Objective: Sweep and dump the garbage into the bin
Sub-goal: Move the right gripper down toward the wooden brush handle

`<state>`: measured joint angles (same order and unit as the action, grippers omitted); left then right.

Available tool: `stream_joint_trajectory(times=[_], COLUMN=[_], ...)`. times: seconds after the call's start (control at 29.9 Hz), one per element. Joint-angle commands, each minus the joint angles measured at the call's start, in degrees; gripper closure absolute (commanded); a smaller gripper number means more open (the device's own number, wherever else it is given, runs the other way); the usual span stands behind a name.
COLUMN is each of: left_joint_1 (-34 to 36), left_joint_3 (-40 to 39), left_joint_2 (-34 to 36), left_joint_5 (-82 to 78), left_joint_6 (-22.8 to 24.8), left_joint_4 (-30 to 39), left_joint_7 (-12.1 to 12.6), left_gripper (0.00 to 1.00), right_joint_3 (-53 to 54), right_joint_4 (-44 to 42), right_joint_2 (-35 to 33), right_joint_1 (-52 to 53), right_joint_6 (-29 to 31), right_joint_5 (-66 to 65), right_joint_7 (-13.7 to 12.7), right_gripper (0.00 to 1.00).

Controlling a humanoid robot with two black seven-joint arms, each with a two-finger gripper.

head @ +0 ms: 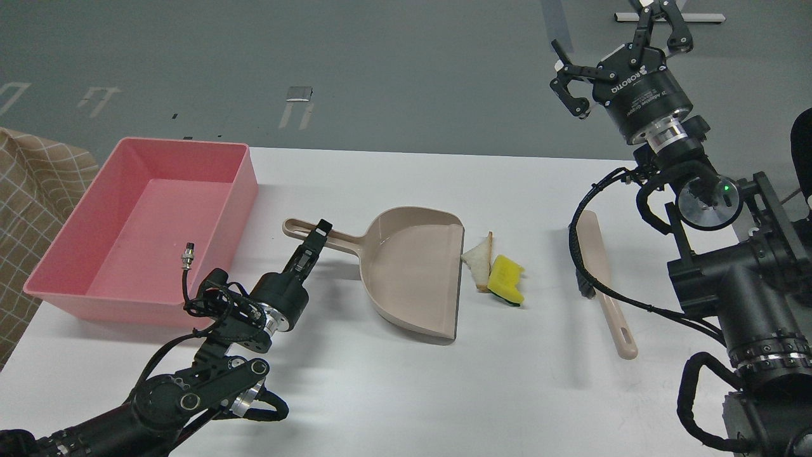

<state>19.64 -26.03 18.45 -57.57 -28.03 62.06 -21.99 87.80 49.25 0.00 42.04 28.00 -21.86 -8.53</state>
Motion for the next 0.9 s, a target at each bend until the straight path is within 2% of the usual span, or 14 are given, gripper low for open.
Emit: stream_joint_trajectory(times=[0.0,0.07,0.23,0.3,0.57,0.7,0.87], left_joint_1=[0.1,0.0,0.1,0.1,0.2,0.6,1.5], left_joint_3=[0.0,0.0,0.0,0.0,0.1,1.4,2.6], left_joint_2=[0.0,0.0,0.1,0.1,0.5,1.1,1.8], left_joint_5=[0.0,-0.1,-0.1,-0.2,-0.3,-0.3,-0.3], left_joint_6=[0.0,0.0,0.0,0.0,0.0,0.0,0.0], left_joint_4=[-0.1,-0.4,-0.5,-0.6,-0.5,-0.5,-0.5], left_joint_7=[0.0,0.0,0.0,-0.1,-0.2,-0.1,-0.2], left_gripper=[1.00,1.00,1.00,1.00,1.00,1.00,1.00], right_joint_3=[-0.3,-0.9,-11.9,-18.1,-30.9,-34.4,-43.6], right_joint_4=[0.0,0.1,0.1,0.1,0.8,0.9,0.9], right_joint_2=[0.0,0.0,0.0,-4.0,-15.0,-18.7,-24.0], right_joint_1=[0.3,0.5,1.0,1.6,6.0,7.8,11.6], right_joint_6=[0.0,0.0,0.0,0.0,0.0,0.0,0.0], right_joint_5=[-0.5,-0.7,-0.8,-0.9,-0.9,-0.9,-1.0], right_joint_7=[-0.4,-0.5,-0.6,-0.6,-0.5,-0.5,-0.5], right_gripper=[0.00,0.00,0.00,0.00,0.00,0.00,0.00])
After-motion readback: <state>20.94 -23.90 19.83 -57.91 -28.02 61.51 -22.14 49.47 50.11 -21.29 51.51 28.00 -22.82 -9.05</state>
